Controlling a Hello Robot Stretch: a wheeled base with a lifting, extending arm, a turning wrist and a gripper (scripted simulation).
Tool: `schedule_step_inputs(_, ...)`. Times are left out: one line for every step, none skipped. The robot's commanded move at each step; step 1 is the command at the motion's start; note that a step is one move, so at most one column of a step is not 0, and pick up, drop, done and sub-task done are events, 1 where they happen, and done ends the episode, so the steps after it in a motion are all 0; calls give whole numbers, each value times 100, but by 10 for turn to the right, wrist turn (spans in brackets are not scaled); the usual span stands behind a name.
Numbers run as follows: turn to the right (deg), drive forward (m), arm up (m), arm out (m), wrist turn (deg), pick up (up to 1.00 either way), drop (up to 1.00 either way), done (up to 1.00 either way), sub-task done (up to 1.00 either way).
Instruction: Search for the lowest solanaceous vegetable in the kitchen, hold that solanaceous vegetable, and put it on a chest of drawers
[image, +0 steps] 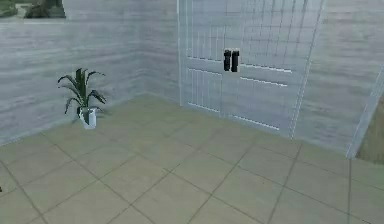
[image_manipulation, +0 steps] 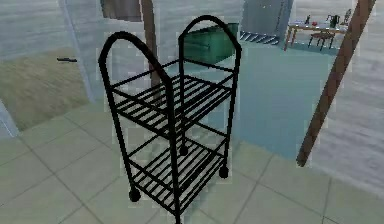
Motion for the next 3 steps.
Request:
schedule_step_inputs(390, 0, 0, 0, 0, 0, 0, 0, 0)
schedule_step_inputs(0, 100, 0, 0, 0, 0, 0, 0, 0)
schedule_step_inputs(90, 0, 0, 0, 0, 0, 0, 0, 0)
